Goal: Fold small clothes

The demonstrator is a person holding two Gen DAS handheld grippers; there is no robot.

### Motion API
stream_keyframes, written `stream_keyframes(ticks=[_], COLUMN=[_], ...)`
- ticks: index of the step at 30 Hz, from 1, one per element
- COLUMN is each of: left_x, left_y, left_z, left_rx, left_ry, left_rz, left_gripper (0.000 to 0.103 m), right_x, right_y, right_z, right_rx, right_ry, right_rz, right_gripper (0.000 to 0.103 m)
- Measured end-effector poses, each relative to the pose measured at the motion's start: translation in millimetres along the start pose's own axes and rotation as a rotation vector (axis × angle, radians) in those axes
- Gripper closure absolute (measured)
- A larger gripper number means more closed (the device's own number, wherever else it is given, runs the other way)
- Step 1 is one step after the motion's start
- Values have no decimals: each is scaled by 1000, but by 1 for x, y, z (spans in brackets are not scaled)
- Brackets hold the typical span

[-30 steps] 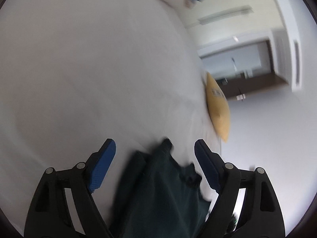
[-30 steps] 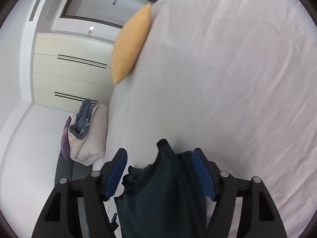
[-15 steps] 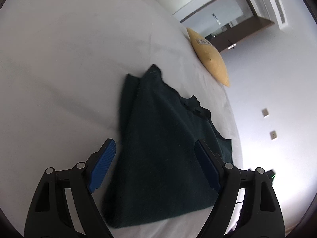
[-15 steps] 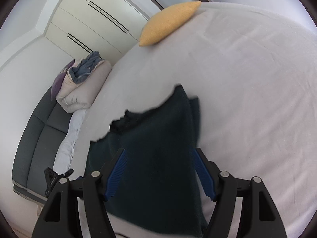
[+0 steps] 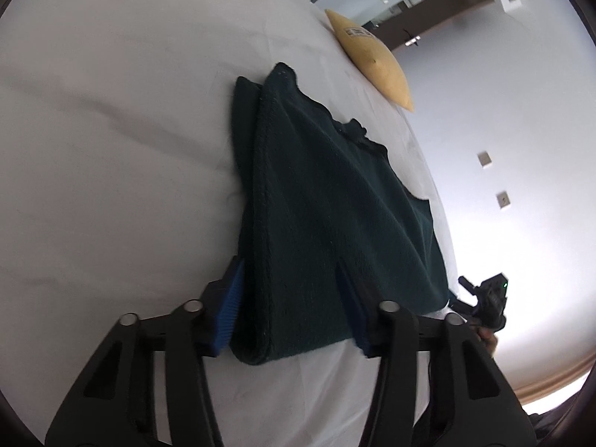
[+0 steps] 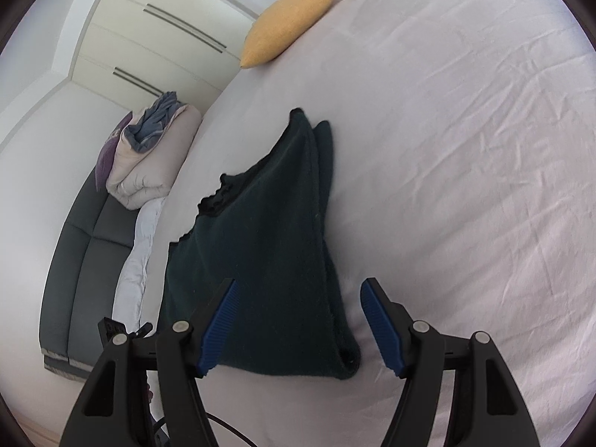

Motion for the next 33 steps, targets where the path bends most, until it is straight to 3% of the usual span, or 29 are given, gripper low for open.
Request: stream_keyframes(ticks=[2, 3, 6, 8, 10, 20, 22, 26, 33], left_x=[-2, -3, -6, -10, -13, -34, -38, -48, -65], left_y=[-1, 0, -8, -6, -4, -13, -16, -24, -37], left_z=[-6, -9, -19, -20, -18, -4, -4, 1, 23], left_rx=[3, -3, -32, -5, 37, 88, 89, 88, 65], left_ry=[29, 44, 87, 107, 115, 88, 90, 83, 21], left_rz=[-7, -10, -35, -17, 5, -3, -6, -17, -37], left_gripper=[65, 72, 72, 78, 98, 99, 99, 99, 99], right_x=[-2, -4, -7, -9, -10, -12, -14, -16, -16], right_y=[1, 1, 2, 4, 5, 0, 4, 9, 2], right_z=[3, 4, 5, 4, 3, -3, 0, -1, -21], right_rx=[-3, -6, -9, -16, -23, -43, -44, -101, -97], right_ry=[-17, -24, -35, -40, -43, -58, -78, -121, -38], right_rz=[8, 12, 21, 29, 37, 46, 57, 69, 59], right_gripper=[34, 35, 39, 42, 47, 52, 58, 87, 93])
Point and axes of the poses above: each gripper's, at about its wrist camera, not at the fingertips, and y roughly the way its jaws point, z to its left, x to its top, the point moved 3 cm from there along y, roughly the way its jaws point, and after that the axes turned 6 degrees about -z, right-handed, at the moved point
